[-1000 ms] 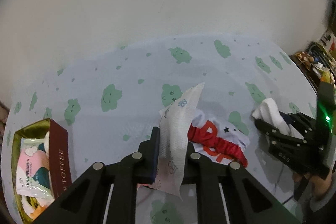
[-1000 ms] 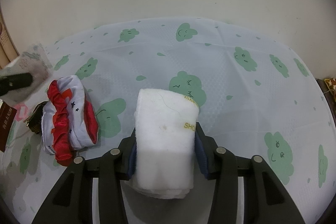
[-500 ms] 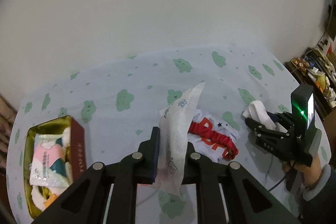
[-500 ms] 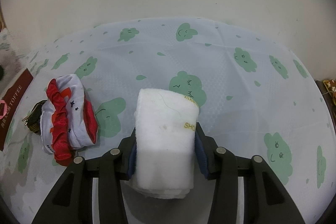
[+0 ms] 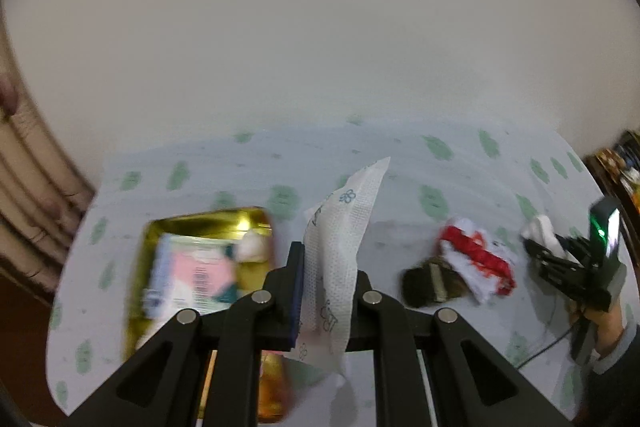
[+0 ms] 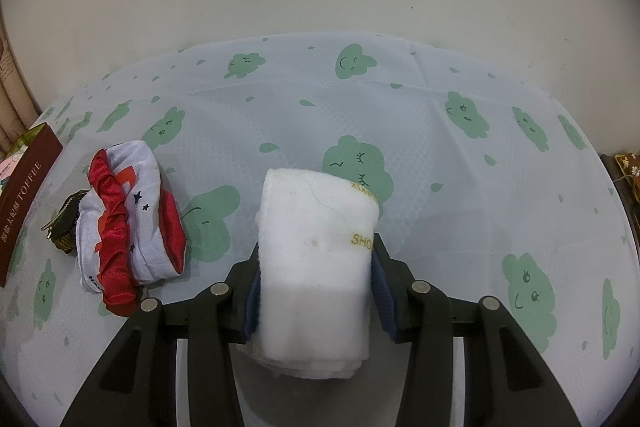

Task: Organize soft objects
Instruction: 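Carry the sachet into the tin box and open the left gripper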

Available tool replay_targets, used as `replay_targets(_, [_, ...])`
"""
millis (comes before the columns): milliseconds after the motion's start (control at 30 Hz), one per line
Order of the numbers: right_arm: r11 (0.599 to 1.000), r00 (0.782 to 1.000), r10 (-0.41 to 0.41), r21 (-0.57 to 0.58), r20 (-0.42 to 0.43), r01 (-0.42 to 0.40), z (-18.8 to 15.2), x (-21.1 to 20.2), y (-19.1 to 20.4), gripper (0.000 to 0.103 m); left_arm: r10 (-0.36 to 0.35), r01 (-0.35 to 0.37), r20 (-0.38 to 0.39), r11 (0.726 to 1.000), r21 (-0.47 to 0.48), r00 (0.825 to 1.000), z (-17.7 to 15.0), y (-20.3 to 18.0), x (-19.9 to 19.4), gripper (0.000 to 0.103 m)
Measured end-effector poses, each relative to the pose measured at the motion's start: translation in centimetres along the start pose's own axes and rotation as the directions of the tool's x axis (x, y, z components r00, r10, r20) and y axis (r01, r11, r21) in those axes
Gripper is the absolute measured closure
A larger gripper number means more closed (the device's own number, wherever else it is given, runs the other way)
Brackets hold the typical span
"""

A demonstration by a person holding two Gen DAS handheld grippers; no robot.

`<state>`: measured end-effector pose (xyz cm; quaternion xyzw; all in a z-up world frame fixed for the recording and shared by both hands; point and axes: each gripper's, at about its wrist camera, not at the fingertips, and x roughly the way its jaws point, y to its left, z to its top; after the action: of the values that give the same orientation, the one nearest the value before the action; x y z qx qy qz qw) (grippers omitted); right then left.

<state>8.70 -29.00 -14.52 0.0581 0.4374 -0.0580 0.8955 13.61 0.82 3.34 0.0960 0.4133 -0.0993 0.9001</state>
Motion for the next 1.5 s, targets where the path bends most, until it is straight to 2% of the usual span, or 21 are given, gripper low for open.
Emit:
replay_targets(167, [1.000,1.000,-0.001,-0.001,0.000,0.001,0.0,0.0,0.1,0.059,0.111,-0.111,0.010,0.992,-0.061,0.994,0.8,5.3,-1.1,0.090])
replay_targets(333, [1.000,1.000,-0.001,-0.001,0.000,0.001,0.0,0.0,0.1,0.059,0.196,-0.197,-0.025,0.976,-0.095,0.980,0.1,9.0,0.2,0.090])
replay_targets(633, [1.000,1.000,-0.001,-0.001,0.000,0.001,0.0,0.0,0.0,0.059,0.226,-0.244,-0.125,0.957,-0.154,0.966,-3.0,12.0,3.5,0.090])
replay_targets(900, [1.000,1.000,-0.002,-0.003,0.000,0.002,0.1,0.0,-0.1,0.059,0.159,-0.202,-0.202,0.955,-0.216,0.966,-4.5,13.3,6.0,0.088])
replay_targets(1000, [1.000,1.000,-0.002,-0.003,-0.001,0.002,0.1,0.0,0.0,0.059,0.165,-0.212,-0.217,0.954,-0.214,0.962,-4.9,13.5,6.4,0.087])
replay_targets(1067, [1.000,1.000,-0.001,-0.002,0.000,0.001,0.1,0.0,0.0,0.059,0.155,-0.203,-0.225,0.957,-0.207,0.962,-5.0,13.3,6.4,0.085])
replay_targets(1133, [1.000,1.000,-0.002,-0.003,-0.001,0.002,0.1,0.0,0.0,0.059,0.134,-0.184,-0.230,0.960,-0.211,0.964,-5.0,13.2,6.2,0.078])
replay_targets(1233, [1.000,1.000,-0.001,-0.002,0.000,0.001,0.1,0.0,0.0,0.059,0.088,-0.135,-0.203,0.963,-0.231,0.975,-4.8,13.0,5.2,0.063])
replay_targets(1500, [1.000,1.000,-0.003,-0.003,-0.001,0.003,0.1,0.0,0.0,0.059,0.082,-0.112,-0.139,0.969,-0.222,0.987,-4.1,11.9,2.1,0.060])
